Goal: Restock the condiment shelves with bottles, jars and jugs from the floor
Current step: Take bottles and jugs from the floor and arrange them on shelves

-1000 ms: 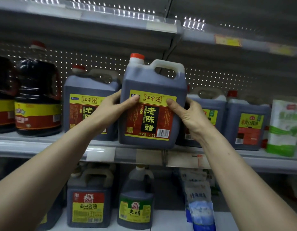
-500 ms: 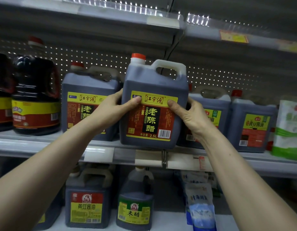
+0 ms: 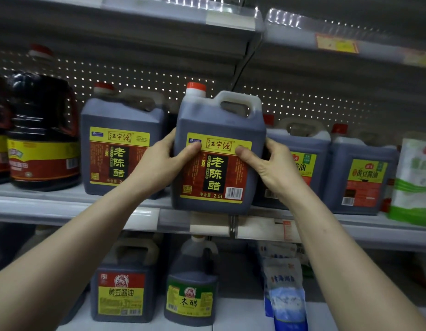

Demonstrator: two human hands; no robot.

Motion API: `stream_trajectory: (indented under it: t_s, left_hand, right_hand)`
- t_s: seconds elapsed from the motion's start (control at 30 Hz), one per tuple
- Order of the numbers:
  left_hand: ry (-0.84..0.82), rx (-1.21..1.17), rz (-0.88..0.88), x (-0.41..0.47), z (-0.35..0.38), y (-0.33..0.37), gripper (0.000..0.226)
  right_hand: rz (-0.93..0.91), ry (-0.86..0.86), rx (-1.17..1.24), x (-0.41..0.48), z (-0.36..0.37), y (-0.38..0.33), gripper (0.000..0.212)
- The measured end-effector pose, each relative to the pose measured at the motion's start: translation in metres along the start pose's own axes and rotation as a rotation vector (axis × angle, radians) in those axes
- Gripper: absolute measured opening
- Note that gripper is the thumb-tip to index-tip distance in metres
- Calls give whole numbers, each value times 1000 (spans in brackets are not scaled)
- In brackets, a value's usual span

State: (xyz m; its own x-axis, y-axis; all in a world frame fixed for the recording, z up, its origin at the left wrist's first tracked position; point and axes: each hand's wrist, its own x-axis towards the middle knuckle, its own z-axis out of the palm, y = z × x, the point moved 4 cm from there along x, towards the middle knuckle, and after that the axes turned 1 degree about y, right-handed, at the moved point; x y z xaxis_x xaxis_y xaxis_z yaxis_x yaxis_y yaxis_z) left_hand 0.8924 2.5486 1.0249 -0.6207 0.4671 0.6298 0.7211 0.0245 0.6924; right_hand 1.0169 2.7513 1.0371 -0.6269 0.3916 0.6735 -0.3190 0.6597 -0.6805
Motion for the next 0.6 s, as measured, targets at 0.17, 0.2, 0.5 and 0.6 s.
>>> stream_trajectory:
  t_s: [0.17, 0.2, 0.5, 0.6]
  left_hand:
    - [101, 43, 0, -5, 5, 1, 48]
    - [100, 33, -6, -7, 6, 0, 52]
    - [-10, 3, -63, -19, 15, -7, 101]
    - [-3, 1, -70, -18, 15, -6, 99]
  right_hand:
    - [-2, 53, -40, -7, 4, 0, 54]
    - [0, 62, -52, -8, 5, -1, 53]
    - [45, 39, -265, -23, 10, -4, 62]
    - [112, -45, -290, -29, 12, 1, 89]
